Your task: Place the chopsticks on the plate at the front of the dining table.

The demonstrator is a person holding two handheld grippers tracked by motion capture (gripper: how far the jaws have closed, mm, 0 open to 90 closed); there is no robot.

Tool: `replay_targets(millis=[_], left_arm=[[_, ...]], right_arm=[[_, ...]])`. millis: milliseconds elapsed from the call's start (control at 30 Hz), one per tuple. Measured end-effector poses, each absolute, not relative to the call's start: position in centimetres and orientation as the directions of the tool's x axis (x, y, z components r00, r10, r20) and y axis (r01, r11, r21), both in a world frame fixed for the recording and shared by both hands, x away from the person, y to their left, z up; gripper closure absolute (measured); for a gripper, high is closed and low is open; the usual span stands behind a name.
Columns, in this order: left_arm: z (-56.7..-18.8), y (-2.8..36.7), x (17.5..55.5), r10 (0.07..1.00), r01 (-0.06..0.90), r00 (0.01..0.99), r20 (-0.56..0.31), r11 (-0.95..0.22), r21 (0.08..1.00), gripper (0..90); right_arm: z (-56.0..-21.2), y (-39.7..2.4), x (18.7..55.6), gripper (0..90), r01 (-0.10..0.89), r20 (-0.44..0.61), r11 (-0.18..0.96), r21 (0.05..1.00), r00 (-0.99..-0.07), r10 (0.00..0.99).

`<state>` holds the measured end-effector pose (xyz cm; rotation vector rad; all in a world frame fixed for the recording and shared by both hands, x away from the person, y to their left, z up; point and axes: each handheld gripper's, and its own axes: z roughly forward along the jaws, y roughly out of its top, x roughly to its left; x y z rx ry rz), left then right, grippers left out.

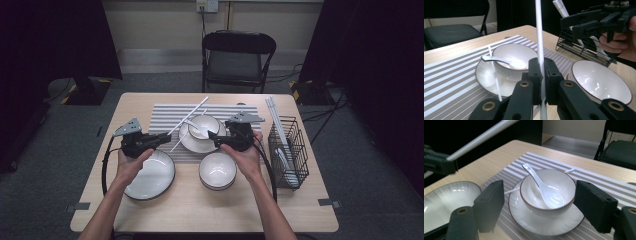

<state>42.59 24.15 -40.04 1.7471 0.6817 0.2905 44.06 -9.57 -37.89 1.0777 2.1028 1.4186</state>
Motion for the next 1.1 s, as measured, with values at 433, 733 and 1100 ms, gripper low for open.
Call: replay_targets(millis=[433, 733, 1100], left_arm=[[-41.3, 27.2, 43.0, 0.633, 0.333, 0.755, -0.172, -0.145, 0.932, 86.0], [-41.6, 26.9, 43.6, 0.654, 0.353, 0.735, -0.179, -0.143, 0.925, 86.0], [-40.8, 25.9, 45.2, 0.654, 0.363, 0.736, -0.176, -0.161, 0.918, 86.0]], right_arm=[[-40.0, -11.0, 43.4, 21.4, 0.428, 0.078, 0.234, 0.873, -0.595, 0.800], [-41.0, -11.9, 43.5, 22.0, 0.463, 0.094, 0.234, 0.855, -0.581, 0.808], [-42.0, -13.0, 44.2, 21.0, 0.459, 0.066, 0.232, 0.857, -0.545, 0.836]])
